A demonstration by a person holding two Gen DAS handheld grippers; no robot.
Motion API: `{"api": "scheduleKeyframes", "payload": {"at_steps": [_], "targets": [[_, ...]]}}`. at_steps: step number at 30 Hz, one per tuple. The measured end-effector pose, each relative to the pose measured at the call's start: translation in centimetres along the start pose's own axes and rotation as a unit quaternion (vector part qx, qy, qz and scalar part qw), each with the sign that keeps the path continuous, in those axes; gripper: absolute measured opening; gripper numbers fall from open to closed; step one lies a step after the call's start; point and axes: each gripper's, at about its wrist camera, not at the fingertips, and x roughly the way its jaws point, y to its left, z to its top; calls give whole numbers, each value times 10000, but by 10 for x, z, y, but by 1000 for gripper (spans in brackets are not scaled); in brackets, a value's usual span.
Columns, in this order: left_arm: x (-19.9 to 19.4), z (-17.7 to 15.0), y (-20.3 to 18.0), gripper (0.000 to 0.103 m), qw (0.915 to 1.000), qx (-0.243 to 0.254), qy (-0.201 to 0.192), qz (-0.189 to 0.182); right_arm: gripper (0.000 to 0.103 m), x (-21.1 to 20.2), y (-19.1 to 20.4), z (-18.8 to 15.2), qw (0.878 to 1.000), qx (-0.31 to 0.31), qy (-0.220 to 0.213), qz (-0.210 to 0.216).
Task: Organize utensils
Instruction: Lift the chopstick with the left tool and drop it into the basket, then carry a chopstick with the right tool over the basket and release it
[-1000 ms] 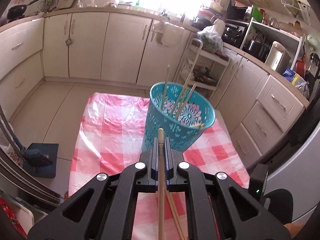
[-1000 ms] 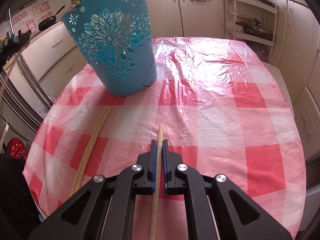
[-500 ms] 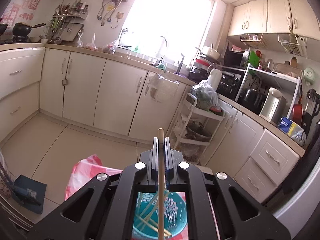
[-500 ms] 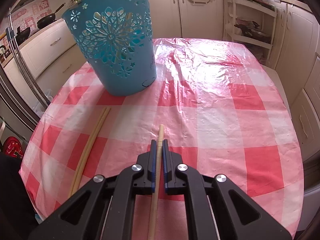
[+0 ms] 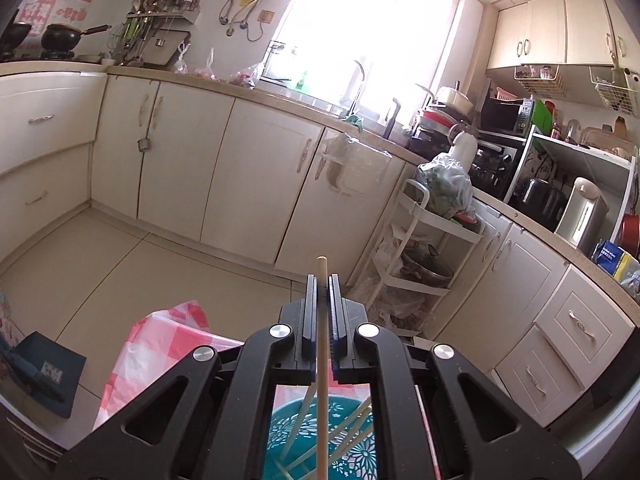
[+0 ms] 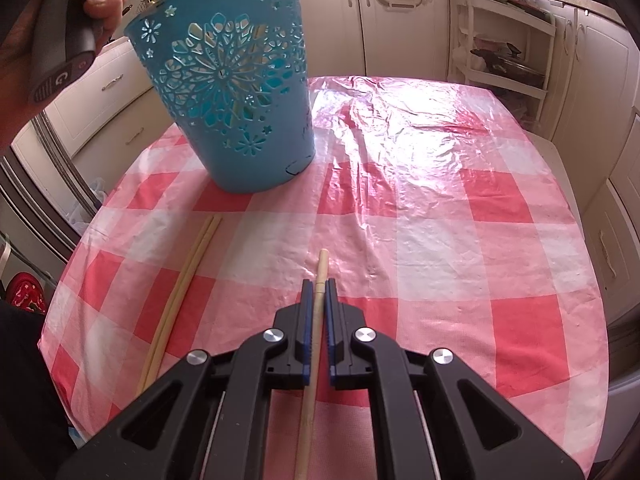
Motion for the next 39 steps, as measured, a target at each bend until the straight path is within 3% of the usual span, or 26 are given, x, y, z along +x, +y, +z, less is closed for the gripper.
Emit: {"api": "scheduleKeyframes", "payload": {"at_steps": [6, 11, 13, 15, 21, 25, 29, 30, 33, 39], "targets": [[0, -20, 6, 5, 9996, 205, 57, 190, 7, 0, 1, 0, 10000, -29, -2, -28], [-3, -31, 6, 8, 9979, 424, 447, 181, 7, 0, 1, 0, 10000, -23, 13, 9], [-12, -37, 6, 21, 9963, 552, 623, 211, 9, 0, -2, 2, 9999, -31, 79, 112], [-28, -42, 9, 55, 9954, 626, 653, 322, 13, -1, -4, 3, 9996, 39, 158, 210], [-86, -55, 35, 82, 9950, 546, 573, 607, 17, -3, 3, -1, 9997, -197, 148, 88], [-105, -72, 56, 87, 9931, 469, 596, 890, 17, -3, 18, -5, 9975, -648, 106, -275], [-99, -90, 70, 90, 9864, 567, 847, 1288, 16, -4, 20, -8, 9962, -760, 100, -403], [-95, -92, 74, 91, 9854, 527, 974, 1295, 10, -5, 19, -7, 9964, -738, 117, -404], [-89, -96, 81, 93, 9830, 435, 1184, 1335, 6, -6, 11, -6, 9984, -478, 188, -252], [-87, -97, 73, 95, 9814, 647, 1135, 1408, 6, -24, -7, -3, 9995, 143, -32, 270]]}}
